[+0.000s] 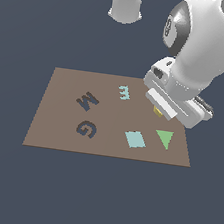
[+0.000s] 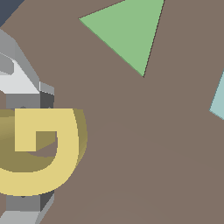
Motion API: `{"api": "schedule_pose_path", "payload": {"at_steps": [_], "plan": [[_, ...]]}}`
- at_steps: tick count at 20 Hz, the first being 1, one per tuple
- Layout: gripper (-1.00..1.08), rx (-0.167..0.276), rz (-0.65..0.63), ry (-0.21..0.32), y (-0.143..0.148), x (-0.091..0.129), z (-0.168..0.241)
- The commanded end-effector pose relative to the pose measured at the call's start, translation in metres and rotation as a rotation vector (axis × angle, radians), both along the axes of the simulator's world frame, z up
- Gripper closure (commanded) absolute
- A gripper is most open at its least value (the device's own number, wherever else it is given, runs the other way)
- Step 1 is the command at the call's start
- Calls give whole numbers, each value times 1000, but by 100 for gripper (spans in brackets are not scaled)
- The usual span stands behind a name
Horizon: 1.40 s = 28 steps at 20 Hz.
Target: Insert a designated object into the corresponding slot on a board.
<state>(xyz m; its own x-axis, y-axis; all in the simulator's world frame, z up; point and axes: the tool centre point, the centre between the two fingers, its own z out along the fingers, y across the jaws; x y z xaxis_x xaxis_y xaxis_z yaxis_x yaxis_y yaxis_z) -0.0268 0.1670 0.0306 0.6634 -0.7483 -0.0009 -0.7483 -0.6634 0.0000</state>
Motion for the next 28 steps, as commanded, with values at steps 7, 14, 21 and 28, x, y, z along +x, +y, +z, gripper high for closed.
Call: {"api": "schedule_pose_path", "payload": {"at_steps": [7, 14, 21, 28], "plan": [[108, 0, -167, -1, -27, 33, 2], [108, 0, -429, -1, -78, 75, 5], [108, 0, -702, 0, -142, 102, 7], [108, 0, -934, 0, -200, 110, 9]]}}
